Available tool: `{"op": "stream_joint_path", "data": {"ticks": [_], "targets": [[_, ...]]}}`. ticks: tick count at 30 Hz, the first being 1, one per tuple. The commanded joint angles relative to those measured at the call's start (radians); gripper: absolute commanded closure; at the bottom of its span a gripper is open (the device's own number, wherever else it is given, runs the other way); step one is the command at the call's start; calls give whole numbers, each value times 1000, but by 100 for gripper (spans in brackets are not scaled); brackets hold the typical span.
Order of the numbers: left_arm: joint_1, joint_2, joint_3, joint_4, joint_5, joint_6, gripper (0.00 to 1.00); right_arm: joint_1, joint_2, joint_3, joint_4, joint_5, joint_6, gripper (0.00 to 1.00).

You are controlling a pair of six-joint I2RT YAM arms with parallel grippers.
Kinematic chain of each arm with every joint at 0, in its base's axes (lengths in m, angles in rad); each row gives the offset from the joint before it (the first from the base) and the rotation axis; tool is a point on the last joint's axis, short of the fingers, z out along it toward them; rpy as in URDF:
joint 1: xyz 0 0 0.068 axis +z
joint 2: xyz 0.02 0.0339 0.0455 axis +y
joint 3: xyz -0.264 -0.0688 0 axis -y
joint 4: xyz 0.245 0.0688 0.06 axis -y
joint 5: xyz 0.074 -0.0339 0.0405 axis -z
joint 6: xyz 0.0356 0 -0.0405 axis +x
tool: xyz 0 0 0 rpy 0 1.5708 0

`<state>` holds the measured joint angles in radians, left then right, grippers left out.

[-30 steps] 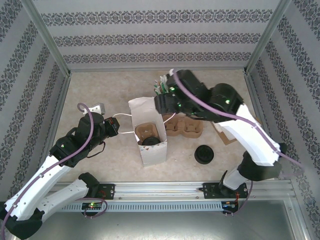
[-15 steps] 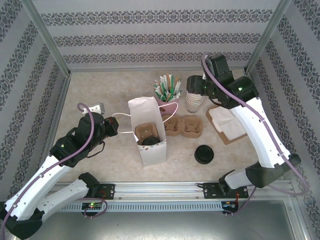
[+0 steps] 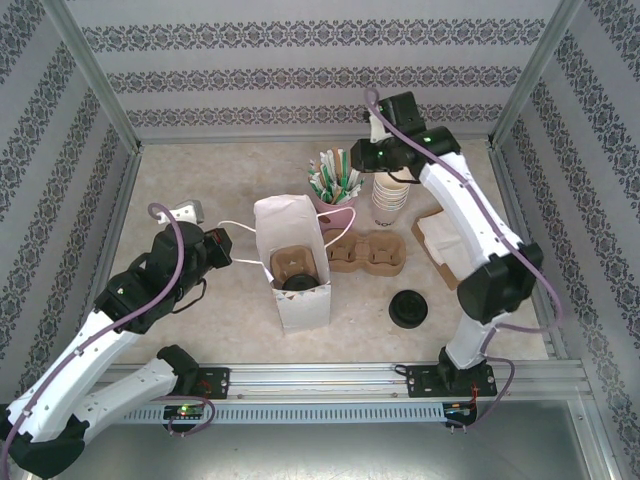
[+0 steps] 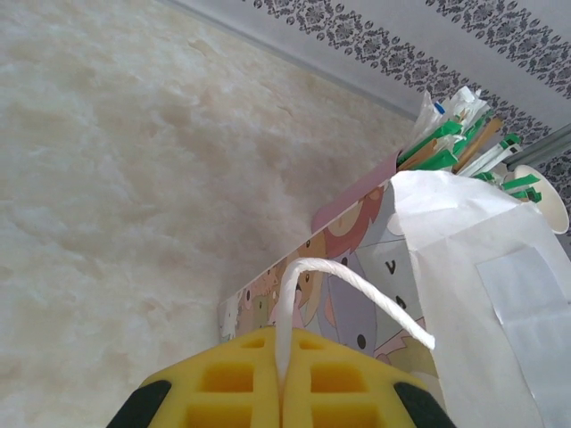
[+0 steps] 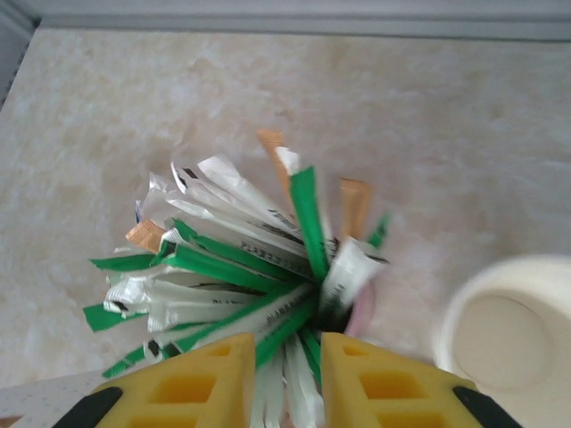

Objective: Pack the takeout coffee

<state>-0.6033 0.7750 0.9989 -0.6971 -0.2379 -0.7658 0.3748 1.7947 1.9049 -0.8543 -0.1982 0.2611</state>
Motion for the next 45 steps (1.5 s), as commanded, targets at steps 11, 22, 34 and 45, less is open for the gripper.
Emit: {"op": "stream_joint_path", "data": {"ticks": [11,22,34,45], "targets": [[-15,35,41,-34,-34,13,100,25,-45,-95,101,-108,-128,57],[-16,36,36,-31,-32,19,100,80,2,-84,38,20,-174,60],[-16,36,27,-27,-26,17,100,87,13,-100,31,82,-185,69],[-15,32,26,-26,-23,16,100,89,20,-110,31,73,-180,81]]}}
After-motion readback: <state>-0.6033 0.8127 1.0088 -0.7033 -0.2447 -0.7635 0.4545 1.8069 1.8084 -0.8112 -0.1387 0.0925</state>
